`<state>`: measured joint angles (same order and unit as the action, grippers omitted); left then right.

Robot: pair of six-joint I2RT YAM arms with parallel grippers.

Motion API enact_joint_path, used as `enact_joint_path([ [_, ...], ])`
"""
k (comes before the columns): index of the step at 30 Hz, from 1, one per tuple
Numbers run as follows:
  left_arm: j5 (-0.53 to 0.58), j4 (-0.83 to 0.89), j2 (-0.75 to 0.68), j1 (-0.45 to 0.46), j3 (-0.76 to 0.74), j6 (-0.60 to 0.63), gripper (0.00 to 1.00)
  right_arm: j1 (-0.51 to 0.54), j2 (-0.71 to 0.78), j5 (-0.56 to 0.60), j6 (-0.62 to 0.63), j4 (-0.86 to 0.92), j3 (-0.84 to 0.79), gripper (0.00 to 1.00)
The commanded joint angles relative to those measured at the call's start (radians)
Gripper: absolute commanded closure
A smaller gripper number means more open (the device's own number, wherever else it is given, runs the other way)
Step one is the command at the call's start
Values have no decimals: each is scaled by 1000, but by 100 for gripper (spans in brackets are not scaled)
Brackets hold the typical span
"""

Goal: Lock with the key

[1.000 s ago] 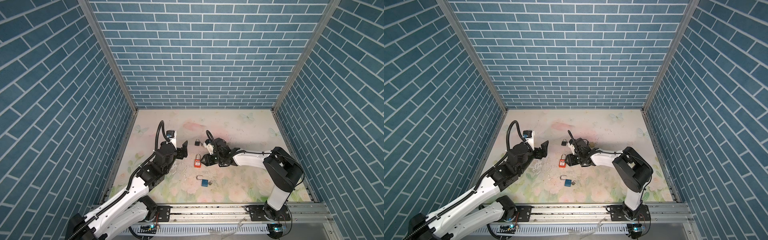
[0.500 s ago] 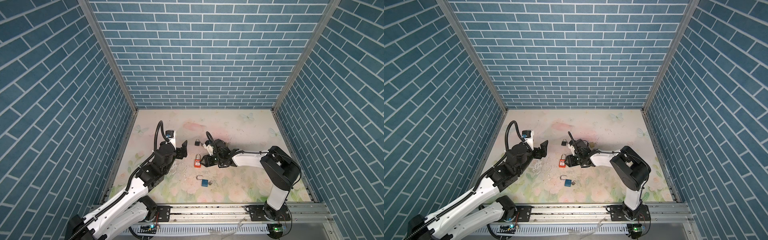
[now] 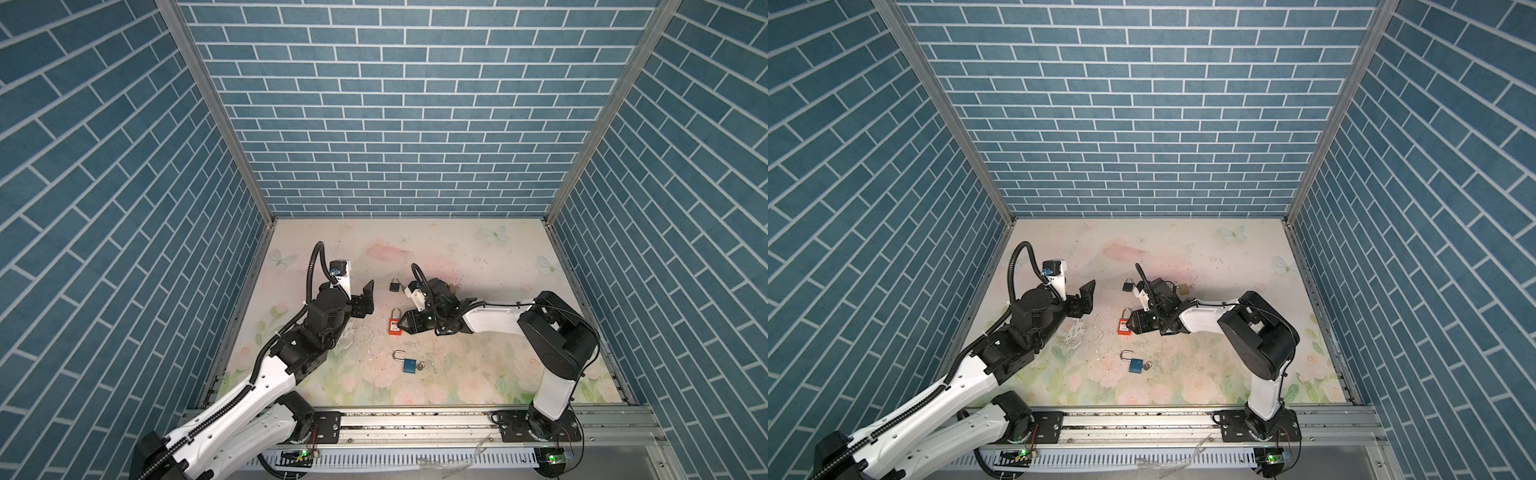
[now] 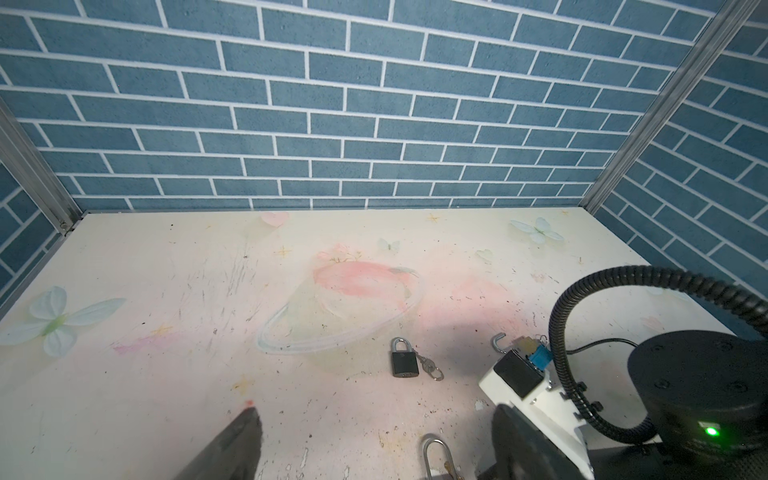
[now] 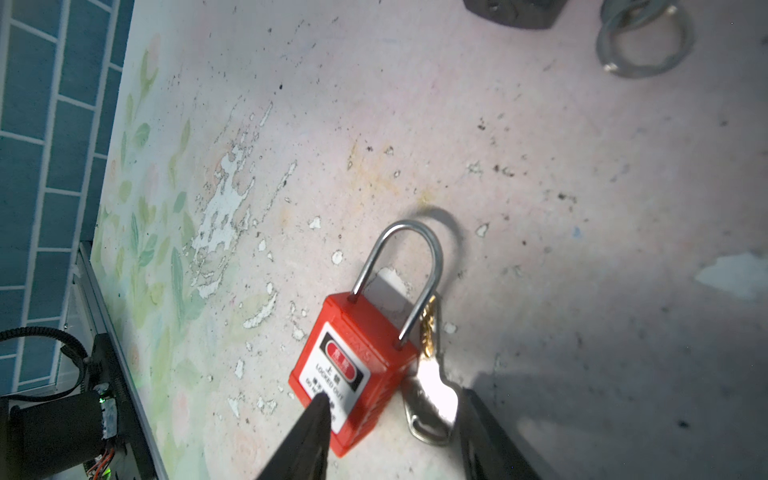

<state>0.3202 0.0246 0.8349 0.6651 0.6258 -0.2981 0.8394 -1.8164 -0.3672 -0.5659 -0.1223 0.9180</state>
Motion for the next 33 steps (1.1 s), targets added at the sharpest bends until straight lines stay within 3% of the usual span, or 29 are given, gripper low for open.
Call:
enact_joint_path([
  [1, 11, 1, -14, -8, -1, 0, 13, 6, 5, 23, -18, 31, 16, 49],
  [7, 66, 20, -27, -9, 6, -15, 13, 4, 150, 123, 51, 54, 24, 48],
  [14, 80, 36, -61, -28, 5, -66, 13, 20, 319, 134, 178, 84, -5, 49],
  [22, -3, 136, -47, -35, -29, -256, 13, 199, 451, 199, 402, 166, -95, 50],
  [26, -19, 248, -39, -35, -39, -345, 13, 263, 452, 278, 364, 232, -117, 50],
  [33, -175, 369, -69, -37, -109, -607, 13, 310, 407, 252, 300, 226, -182, 44],
])
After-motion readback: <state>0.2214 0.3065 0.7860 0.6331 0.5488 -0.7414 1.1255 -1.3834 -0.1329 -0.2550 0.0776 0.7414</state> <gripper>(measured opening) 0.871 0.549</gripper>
